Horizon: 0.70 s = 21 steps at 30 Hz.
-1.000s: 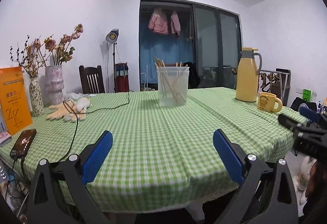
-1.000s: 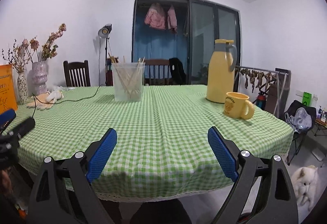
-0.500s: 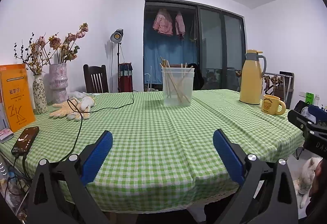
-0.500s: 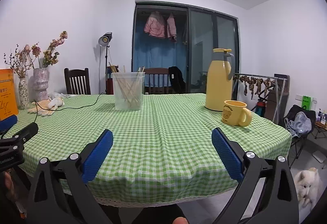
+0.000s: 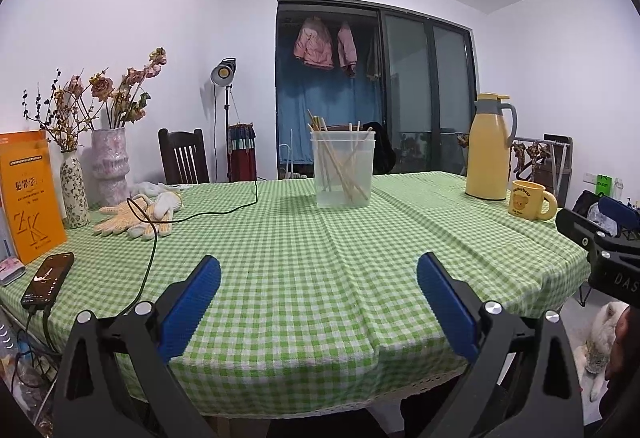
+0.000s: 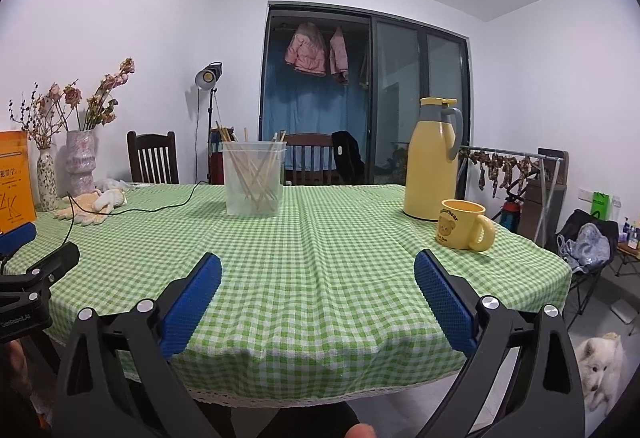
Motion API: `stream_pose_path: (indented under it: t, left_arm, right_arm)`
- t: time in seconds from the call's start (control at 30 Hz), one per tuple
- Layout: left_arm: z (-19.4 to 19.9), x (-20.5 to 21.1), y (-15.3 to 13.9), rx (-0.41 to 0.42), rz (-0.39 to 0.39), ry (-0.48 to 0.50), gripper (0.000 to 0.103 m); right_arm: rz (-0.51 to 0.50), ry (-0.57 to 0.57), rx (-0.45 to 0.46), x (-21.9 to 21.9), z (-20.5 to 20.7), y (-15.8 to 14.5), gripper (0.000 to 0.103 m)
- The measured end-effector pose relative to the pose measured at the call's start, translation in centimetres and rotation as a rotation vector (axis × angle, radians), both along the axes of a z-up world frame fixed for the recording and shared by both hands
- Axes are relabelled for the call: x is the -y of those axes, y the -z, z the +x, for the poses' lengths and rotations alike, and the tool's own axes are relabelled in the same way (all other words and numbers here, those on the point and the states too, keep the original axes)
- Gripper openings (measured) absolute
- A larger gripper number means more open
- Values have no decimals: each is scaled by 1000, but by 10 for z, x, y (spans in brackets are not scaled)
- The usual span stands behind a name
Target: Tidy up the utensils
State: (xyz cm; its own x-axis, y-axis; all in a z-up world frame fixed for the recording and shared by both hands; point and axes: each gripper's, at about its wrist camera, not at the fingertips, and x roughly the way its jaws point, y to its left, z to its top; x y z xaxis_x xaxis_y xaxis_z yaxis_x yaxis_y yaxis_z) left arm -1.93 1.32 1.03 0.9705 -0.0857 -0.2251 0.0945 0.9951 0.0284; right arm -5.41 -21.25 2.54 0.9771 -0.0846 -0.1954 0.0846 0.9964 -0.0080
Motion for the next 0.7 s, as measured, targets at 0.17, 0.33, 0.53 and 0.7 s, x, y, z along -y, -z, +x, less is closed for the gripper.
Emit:
stream_pose_path:
  t: [0.17,0.33,0.53,0.7]
  left_arm:
    - [1,2,1,-9,9,13,95]
    - [-1,4,0,3,11,13,95]
    - [0,4,0,0,11,13,95]
    - [0,5,-1,1,11,15,95]
  right_arm:
    - [3,-13,-12,1,2,1,93]
    - [6,-20,-14,0,2,1,93]
    - [11,-19,-15,0,2,0,93]
    - [12,-15,-14,1,2,0,93]
